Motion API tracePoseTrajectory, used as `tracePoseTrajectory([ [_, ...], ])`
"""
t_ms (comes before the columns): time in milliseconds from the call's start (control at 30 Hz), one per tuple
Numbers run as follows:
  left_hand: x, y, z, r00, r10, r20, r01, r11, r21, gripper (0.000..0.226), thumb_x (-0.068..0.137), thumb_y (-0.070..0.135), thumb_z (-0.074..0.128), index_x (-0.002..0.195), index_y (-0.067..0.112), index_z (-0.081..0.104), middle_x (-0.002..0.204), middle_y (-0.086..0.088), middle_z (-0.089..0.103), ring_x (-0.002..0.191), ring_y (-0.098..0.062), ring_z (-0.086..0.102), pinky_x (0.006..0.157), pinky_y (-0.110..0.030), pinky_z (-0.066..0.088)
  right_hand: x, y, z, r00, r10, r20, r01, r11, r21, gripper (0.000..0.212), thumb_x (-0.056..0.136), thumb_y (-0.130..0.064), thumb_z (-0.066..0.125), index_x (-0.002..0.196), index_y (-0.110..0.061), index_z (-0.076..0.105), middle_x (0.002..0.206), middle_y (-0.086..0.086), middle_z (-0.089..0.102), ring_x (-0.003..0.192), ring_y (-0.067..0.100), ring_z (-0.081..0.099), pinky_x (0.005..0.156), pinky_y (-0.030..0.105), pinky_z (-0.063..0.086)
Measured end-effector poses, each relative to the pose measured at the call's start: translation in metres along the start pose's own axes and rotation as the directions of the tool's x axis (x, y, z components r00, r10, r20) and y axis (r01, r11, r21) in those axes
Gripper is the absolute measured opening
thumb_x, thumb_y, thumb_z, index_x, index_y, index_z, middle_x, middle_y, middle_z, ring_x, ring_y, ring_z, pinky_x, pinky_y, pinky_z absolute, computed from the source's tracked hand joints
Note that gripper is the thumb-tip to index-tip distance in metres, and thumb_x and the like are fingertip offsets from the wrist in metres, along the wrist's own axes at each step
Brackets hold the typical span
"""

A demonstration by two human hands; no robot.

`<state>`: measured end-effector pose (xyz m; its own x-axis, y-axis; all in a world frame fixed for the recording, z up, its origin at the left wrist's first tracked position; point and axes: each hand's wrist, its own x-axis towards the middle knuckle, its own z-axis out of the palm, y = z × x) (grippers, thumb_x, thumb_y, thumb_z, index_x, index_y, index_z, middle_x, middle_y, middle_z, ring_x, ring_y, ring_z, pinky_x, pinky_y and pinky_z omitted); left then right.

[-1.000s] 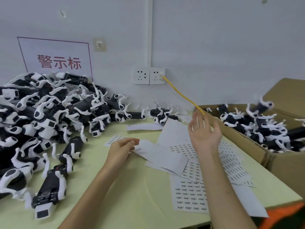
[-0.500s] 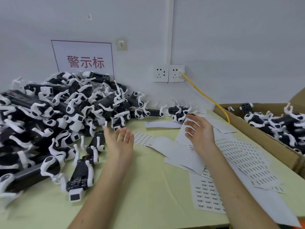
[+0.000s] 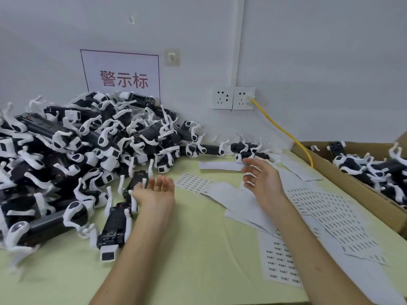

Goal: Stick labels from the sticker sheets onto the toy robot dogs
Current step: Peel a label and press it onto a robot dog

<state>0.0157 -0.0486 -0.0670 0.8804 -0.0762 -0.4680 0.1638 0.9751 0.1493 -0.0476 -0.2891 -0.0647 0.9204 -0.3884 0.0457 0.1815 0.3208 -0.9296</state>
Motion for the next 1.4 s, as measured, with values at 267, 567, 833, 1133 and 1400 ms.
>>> tracePoseTrajectory([
  [267,0.002,-0.021,0.001,0.984,-0.109,0.139,0.053,0.933,0.357,0.022,0.106,0.002,0.037,0.091,0.006,0.053,0.085,-0.012,0.06,0.065,-0.015,0.049,0.043,-0.019,0.051,0.0,0.003,0.003,1.0,0.007,0.024,-0.005,0.997,-0.074,0.024,0.095,-0.027,0.057,0.099,-0.011,0.075,0.081,0.006,0.064,0.06,0.016,0.055,0.062,0.028,0.04],
  [567,-0.003,-0.057,-0.017,0.687,-0.141,0.713,-0.725,-0.064,0.686,0.027,0.101,-0.002,0.042,0.095,0.006,0.067,0.076,-0.004,0.068,0.068,-0.021,0.064,0.063,-0.025,0.053,-0.011,0.009,0.019,0.959,-0.067,0.277,0.144,0.952,-0.27,0.039,0.092,-0.034,0.07,0.131,-0.029,0.065,0.128,0.004,0.067,0.115,0.019,0.067,0.093,0.034,0.053],
  [833,0.01,-0.064,-0.035,0.316,-0.467,0.826,-0.781,-0.622,-0.053,0.041,0.101,0.01,0.051,0.142,0.014,0.057,0.147,-0.002,0.053,0.14,-0.025,0.038,0.106,-0.045,0.038,-0.009,0.023,0.024,0.946,-0.245,0.214,0.314,0.861,-0.401,0.028,0.084,-0.016,0.084,0.106,-0.023,0.069,0.101,-0.016,0.07,0.098,0.003,0.063,0.093,0.034,0.051],
  [1133,0.012,-0.067,-0.035,0.455,-0.405,0.793,-0.614,-0.787,-0.05,0.046,0.095,0.011,0.046,0.14,0.009,0.057,0.173,-0.002,0.01,0.16,-0.025,-0.008,0.125,-0.047,0.013,-0.012,0.026,0.032,0.912,-0.367,0.182,0.407,0.761,-0.506,0.035,0.077,-0.013,0.087,0.097,-0.029,0.065,0.101,-0.013,0.072,0.103,0.009,0.067,0.085,0.022,0.051],
  [1400,-0.012,-0.065,-0.019,0.666,-0.354,0.657,-0.685,0.06,0.726,0.048,0.073,0.019,0.051,0.114,0.014,0.076,0.118,0.005,0.07,0.115,-0.01,0.061,0.098,-0.03,0.043,-0.014,0.021,0.03,0.9,-0.426,0.094,0.421,0.791,-0.444,0.048,0.077,-0.002,0.083,0.113,-0.028,0.066,0.104,-0.003,0.071,0.102,0.005,0.068,0.095,0.026,0.052],
])
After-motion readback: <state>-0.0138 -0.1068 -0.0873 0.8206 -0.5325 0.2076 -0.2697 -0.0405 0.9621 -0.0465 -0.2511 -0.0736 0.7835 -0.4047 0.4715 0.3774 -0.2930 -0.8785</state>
